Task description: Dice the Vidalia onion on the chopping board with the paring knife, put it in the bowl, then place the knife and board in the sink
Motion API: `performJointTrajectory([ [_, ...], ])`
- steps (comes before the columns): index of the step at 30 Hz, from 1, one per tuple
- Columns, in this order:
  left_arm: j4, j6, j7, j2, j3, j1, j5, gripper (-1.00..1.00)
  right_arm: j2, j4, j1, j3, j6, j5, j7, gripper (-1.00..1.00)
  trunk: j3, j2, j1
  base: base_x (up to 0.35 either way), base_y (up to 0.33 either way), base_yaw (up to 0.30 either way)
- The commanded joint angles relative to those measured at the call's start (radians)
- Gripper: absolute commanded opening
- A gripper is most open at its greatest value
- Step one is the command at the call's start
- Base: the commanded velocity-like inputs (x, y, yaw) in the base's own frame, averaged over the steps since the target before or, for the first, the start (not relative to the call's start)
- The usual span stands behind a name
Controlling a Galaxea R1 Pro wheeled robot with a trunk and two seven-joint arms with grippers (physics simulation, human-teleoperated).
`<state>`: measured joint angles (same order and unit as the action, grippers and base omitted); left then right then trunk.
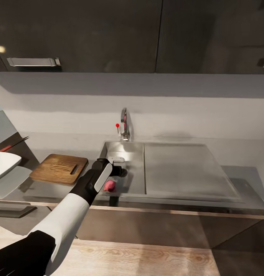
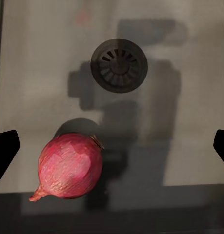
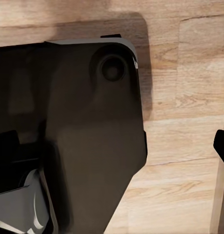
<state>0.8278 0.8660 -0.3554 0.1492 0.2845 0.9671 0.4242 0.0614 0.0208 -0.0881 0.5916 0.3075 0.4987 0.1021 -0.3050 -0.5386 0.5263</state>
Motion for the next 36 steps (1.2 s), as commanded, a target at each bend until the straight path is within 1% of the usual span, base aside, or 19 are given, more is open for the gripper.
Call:
performJointTrajectory([
  [1,-0.003,0.002,-0.010,0.000,0.002,0.001,0.011,1.00,0.001,-0.001,-0.001,0.007,0.002,0.011,0.005,1.00,-0.002,-0.001,0.000,0.004,0.000,0.000],
  [6,-0.011,0.003,-0.010,-0.001,-0.003,0.001,0.011,1.00,0.001,-0.001,-0.001,0.007,0.002,0.011,0.005,1.00,-0.002,-0.001,0.000,0.002,0.000,0.000],
  [12,-0.044,0.003,-0.010,-0.001,-0.056,0.001,0.010,1.00,0.001,-0.001,-0.001,0.007,0.002,0.011,0.005,1.00,-0.002,-0.001,0.000,0.000,0.000,0.000],
  [15,-0.052,0.006,-0.010,0.000,-0.067,0.001,0.010,1.00,0.002,-0.001,-0.001,0.007,0.002,0.011,0.005,1.00,-0.002,-0.001,0.000,0.000,0.000,0.000],
  [24,-0.064,0.022,-0.012,0.001,-0.067,0.001,0.010,1.00,0.002,-0.001,-0.001,0.007,0.002,0.011,0.005,1.00,-0.005,-0.001,0.000,0.000,0.000,0.000],
  [36,-0.071,0.025,-0.015,0.001,-0.067,0.001,0.010,1.00,0.003,-0.001,0.000,0.007,0.002,0.011,0.005,1.00,-0.010,-0.001,0.000,0.032,0.000,0.000],
])
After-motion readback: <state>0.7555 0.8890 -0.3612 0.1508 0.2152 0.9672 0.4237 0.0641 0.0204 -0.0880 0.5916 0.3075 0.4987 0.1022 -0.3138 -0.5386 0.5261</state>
